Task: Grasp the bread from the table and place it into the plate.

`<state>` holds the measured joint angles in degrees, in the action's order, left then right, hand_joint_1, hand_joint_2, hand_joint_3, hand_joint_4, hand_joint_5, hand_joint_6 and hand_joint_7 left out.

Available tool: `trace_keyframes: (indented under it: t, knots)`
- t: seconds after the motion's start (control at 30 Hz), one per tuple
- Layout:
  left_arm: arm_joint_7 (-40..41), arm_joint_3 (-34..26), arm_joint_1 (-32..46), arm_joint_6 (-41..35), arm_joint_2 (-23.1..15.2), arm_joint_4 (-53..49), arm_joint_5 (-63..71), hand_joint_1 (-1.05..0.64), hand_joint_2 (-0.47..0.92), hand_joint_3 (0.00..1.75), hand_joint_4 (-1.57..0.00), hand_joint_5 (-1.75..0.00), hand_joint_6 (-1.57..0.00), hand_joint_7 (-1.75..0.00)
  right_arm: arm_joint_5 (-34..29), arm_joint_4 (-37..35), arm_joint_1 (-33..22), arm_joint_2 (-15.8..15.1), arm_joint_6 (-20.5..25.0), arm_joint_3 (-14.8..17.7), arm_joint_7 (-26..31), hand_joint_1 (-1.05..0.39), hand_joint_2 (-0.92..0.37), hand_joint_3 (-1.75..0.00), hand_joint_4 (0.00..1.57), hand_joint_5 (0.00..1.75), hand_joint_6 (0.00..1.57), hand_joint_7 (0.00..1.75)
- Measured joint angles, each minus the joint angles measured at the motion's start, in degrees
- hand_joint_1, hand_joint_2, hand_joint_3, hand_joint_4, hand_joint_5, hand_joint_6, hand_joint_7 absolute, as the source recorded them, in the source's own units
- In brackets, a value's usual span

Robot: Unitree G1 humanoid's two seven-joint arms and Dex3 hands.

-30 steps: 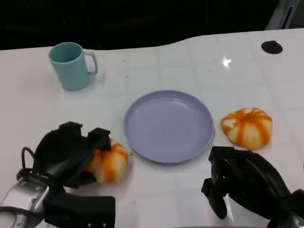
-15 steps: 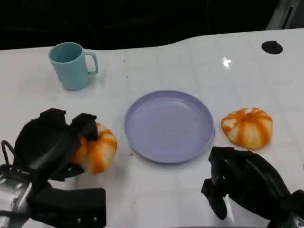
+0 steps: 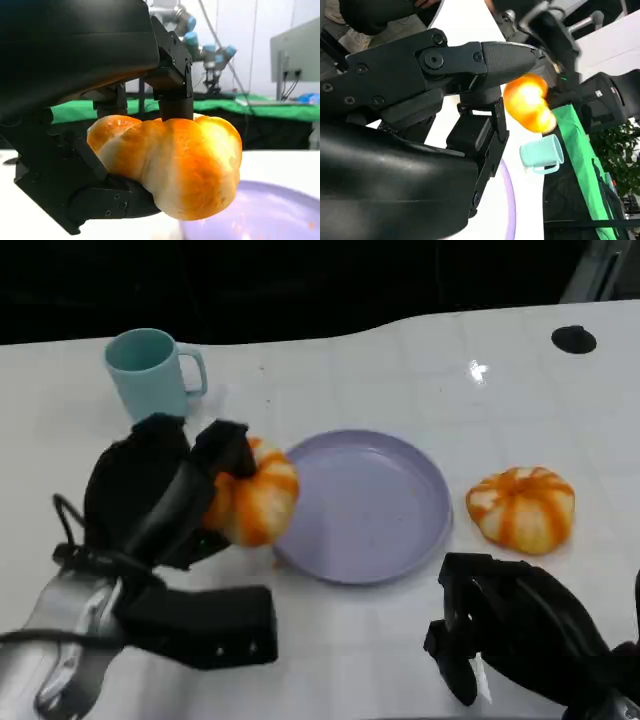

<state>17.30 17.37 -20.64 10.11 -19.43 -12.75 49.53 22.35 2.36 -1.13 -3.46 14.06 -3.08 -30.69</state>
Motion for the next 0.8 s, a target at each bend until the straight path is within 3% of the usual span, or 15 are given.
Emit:
trace_keyframes:
  t: [0.17, 0.3, 0.37, 0.5, 0.7, 0.73, 0.77, 0.8]
  knots:
    - [0.9, 1.6, -5.0, 4.2, 2.2, -6.2, -1.8, -0.16, 0.35, 1.30, -0.92, -1.75, -0.74, -1.68, 0.0, 0.0, -0.1, 0.0, -0.1, 0.1, -0.2, -0.92, -0.92, -0.36, 1.28, 1.63, 1.10, 1.57]
    - [1.2, 3.6, -8.6, 6.4, 4.4, -12.1, -2.8, -0.16, 0.32, 1.28, -0.90, -1.75, -0.71, -1.74, 0.0, 0.2, -0.4, -0.1, -0.1, 0.1, -0.5, -0.92, -0.92, -0.36, 1.28, 1.63, 1.10, 1.57]
    - [1.2, 3.9, -10.2, 7.6, 6.1, -15.8, -4.4, -0.17, 0.35, 1.29, -0.92, -1.75, -0.78, -1.54, 0.0, 0.3, -0.6, -0.1, -0.1, 0.1, -0.5, -0.91, -0.92, -0.36, 1.28, 1.63, 1.10, 1.57]
    - [2.0, 5.2, -13.4, 10.0, 8.9, -23.5, -5.9, -0.19, 0.36, 1.33, -0.94, -1.75, -0.76, -1.72, 0.0, 0.7, -1.1, -0.1, -0.1, 0.1, -0.6, -0.92, -0.92, -0.36, 1.28, 1.63, 1.10, 1.57]
    - [5.2, 7.9, -18.0, 12.1, 11.2, -32.3, -5.4, -0.22, 0.42, 1.31, -0.96, -1.75, -0.75, -1.75, 0.0, 1.3, -1.5, 0.0, -0.1, 0.0, -0.6, -0.92, -0.92, -0.36, 1.29, 1.63, 1.10, 1.58]
    - [5.2, 8.2, -18.4, 12.1, 11.2, -33.1, -5.4, -0.24, 0.47, 1.24, -0.91, -1.75, -0.77, -1.48, 0.0, 1.3, -1.6, 0.0, -0.1, -0.1, -0.6, -0.92, -0.92, -0.36, 1.29, 1.63, 1.10, 1.58]
    - [5.2, 8.6, -19.0, 12.1, 11.3, -34.0, -5.4, -0.24, 0.49, 1.21, -0.90, -1.75, -0.79, -1.38, 0.0, 1.4, -1.7, 0.0, -0.1, -0.1, -0.6, -0.92, -0.92, -0.36, 1.29, 1.63, 1.10, 1.58]
    - [5.2, 8.9, -19.5, 12.1, 11.4, -34.6, -5.4, -0.26, 0.54, 1.01, -0.79, -1.65, -0.74, -1.09, 0.0, 1.4, -1.8, 0.0, -0.1, -0.1, -0.6, -0.92, -0.92, -0.36, 1.29, 1.63, 1.10, 1.58]
